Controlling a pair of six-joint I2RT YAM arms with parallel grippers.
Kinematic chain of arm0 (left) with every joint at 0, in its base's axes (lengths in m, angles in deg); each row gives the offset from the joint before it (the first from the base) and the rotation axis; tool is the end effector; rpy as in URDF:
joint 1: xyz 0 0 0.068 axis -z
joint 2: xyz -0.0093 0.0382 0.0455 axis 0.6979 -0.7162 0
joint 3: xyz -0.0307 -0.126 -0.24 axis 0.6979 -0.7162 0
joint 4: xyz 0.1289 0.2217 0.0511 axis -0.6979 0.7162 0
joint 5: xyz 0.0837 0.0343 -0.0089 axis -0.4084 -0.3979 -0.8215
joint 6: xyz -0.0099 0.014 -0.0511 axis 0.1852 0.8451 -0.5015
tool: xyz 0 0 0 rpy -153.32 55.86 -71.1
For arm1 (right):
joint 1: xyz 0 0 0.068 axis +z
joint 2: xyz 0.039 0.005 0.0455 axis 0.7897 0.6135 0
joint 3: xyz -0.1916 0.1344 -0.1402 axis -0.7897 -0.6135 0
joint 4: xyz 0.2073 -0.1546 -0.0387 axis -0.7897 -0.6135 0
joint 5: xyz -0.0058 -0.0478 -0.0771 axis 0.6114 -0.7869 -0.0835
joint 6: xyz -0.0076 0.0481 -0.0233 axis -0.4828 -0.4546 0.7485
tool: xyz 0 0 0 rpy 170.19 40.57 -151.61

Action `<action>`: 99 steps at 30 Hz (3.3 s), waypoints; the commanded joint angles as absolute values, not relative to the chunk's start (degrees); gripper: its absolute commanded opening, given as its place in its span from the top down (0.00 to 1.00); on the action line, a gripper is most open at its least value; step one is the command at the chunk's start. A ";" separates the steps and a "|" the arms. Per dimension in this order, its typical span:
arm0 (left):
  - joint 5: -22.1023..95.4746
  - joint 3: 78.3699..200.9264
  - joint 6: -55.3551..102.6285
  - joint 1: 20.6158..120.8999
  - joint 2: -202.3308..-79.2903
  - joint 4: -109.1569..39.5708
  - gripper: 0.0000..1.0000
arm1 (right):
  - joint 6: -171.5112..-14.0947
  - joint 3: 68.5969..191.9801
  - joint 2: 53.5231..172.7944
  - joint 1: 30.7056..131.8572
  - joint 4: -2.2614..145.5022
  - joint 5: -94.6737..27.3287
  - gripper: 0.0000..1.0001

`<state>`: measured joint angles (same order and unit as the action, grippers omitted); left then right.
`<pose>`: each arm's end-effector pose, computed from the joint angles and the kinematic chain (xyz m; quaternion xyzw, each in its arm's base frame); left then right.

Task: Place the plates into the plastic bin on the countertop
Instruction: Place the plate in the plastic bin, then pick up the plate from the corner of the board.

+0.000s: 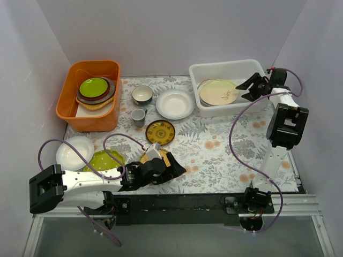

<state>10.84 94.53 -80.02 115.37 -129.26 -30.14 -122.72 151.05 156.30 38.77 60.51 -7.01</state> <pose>0.0812 -0.2041 0.1833 -0.3961 0.8033 -0.4297 0.1146 0.4841 -0.0946 0.2046 0.2522 0.8362 0.3437 0.3449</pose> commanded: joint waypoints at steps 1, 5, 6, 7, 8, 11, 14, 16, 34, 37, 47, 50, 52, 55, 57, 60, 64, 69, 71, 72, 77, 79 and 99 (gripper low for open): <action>9.88 94.64 -86.07 115.80 -127.63 -30.14 0.18 | -113.52 160.28 157.75 40.99 49.74 -14.50 0.27; 9.71 94.90 -85.02 115.80 -127.02 -29.62 0.18 | -110.78 162.23 156.89 42.57 47.08 -21.16 0.26; 9.53 95.34 -84.41 115.80 -126.93 -29.00 0.18 | -110.43 161.88 156.36 43.10 46.99 -22.23 0.26; 9.27 96.30 -83.97 115.89 -126.84 -28.30 0.18 | -110.25 161.79 155.49 43.36 46.73 -23.46 0.26; 8.92 97.00 -83.44 115.89 -126.84 -26.47 0.17 | -109.81 161.71 155.04 43.71 46.21 -25.39 0.25; 7.25 99.72 -81.51 115.89 -127.01 -22.34 0.16 | -108.93 161.27 153.02 44.94 45.41 -28.64 0.21; 5.75 102.01 -79.66 115.89 -126.93 -19.34 0.16 | -108.49 158.02 149.60 45.74 46.55 -31.11 0.20; 4.88 102.90 -78.78 115.89 -126.67 -18.19 0.15 | -108.58 155.91 146.45 45.83 48.22 -31.73 0.20; -4.97 111.86 -75.52 115.89 -119.90 0.88 0.11 | -108.31 141.16 119.03 50.04 52.88 -31.83 0.20; -5.32 111.86 -75.96 115.89 -118.58 2.29 0.11 | -108.66 137.55 114.10 51.54 53.41 -30.42 0.21; -6.29 111.16 -77.81 115.89 -117.26 6.94 0.10 | -111.21 125.59 100.64 59.17 53.58 -24.45 0.21; -7.26 111.07 -79.13 115.80 -117.35 9.84 0.09 | -112.35 119.19 97.30 61.55 54.55 -23.13 0.22; -7.43 111.07 -79.75 115.54 -117.61 11.34 0.09 | -113.05 113.48 94.76 62.78 55.95 -22.77 0.22; -7.17 110.99 -80.01 115.27 -117.96 13.97 0.08 | -114.90 106.00 91.50 65.24 59.38 -22.68 0.22; -6.47 110.29 -79.75 114.84 -117.35 13.81 0.07 | -115.95 103.18 89.74 67.18 60.96 -22.59 0.23; -5.50 108.09 -79.66 114.14 -115.77 12.58 0.07 | -116.75 99.49 88.16 70.34 62.45 -22.77 0.23; -2.96 105.45 -79.22 112.29 -114.54 10.91 0.07 | -118.15 96.06 88.24 75.26 64.30 -22.77 0.23; 1.43 103.34 -76.06 107.99 -114.80 8.80 0.06 | -120.70 90.61 90.86 82.29 69.66 -22.42 0.24; 4.06 102.73 -74.39 106.41 -115.15 7.39 0.06 | -121.93 89.20 92.28 84.92 72.38 -22.33 0.24; 5.21 102.46 -73.60 104.66 -115.32 6.69 0.06 | -122.37 87.80 93.68 85.81 74.39 -22.24 0.24; 12.06 99.91 -69.64 99.37 -116.64 2.21 0.06 | -124.66 85.07 99.65 90.99 82.65 -20.93 0.25; 14.44 99.47 -68.24 97.70 -117.08 0.46 0.06 | -125.45 84.54 103.08 92.31 84.95 -20.49 0.25; 18.49 97.89 -65.24 94.80 -121.48 -1.49 0.06 | -134.24 84.10 127.25 99.53 108.60 -14.95 0.36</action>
